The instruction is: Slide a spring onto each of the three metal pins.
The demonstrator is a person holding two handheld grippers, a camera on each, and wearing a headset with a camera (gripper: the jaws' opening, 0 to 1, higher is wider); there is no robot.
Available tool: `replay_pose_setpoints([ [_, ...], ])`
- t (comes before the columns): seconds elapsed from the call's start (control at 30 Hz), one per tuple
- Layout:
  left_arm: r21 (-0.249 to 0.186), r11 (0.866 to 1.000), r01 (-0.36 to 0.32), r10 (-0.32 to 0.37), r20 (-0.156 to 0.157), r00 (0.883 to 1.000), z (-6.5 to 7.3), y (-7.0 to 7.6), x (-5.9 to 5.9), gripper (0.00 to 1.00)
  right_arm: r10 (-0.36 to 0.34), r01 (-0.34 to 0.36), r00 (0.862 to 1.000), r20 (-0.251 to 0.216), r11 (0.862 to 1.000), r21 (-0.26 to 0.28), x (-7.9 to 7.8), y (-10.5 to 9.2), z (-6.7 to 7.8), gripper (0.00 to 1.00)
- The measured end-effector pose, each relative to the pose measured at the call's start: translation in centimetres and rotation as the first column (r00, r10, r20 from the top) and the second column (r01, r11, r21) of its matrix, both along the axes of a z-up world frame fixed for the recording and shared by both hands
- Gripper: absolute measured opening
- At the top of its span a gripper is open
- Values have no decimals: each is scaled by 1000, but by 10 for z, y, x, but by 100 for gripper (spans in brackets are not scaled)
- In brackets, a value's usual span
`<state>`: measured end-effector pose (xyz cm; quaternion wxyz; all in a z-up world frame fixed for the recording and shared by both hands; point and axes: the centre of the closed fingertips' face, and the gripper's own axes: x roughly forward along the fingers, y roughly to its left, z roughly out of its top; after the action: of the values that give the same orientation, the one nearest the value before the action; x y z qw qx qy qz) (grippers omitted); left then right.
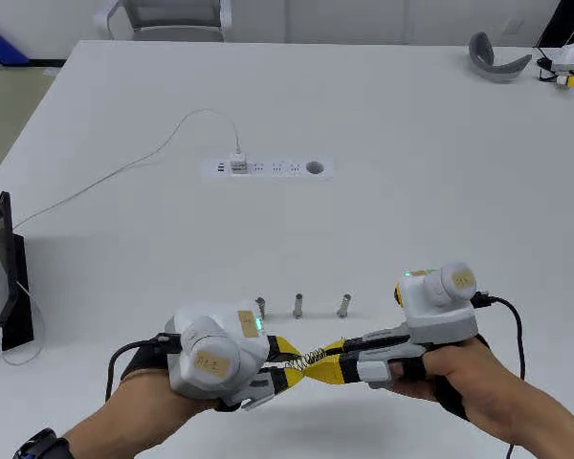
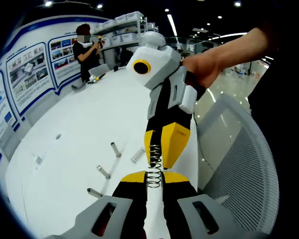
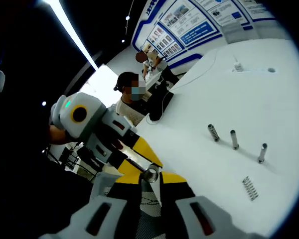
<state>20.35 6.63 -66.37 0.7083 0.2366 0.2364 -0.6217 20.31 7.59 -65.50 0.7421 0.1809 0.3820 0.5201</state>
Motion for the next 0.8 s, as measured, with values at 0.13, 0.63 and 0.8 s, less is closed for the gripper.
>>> replay_pose_setpoints([
  [0.13, 4, 1000, 9, -9, -1, 1000, -1, 0, -1, 10, 1, -1, 1000, 20, 1000, 2, 2, 3, 4, 17],
  [0.63, -48, 998, 49, -52, -77, 996, 6, -2, -10, 10, 221, -188, 962, 164, 963, -193, -9, 3, 6, 12],
  [0.8, -132, 990, 49, -66, -128, 990, 20, -9, -11, 10, 356, -281, 908, 222, 909, -308, -10, -2, 21, 12],
])
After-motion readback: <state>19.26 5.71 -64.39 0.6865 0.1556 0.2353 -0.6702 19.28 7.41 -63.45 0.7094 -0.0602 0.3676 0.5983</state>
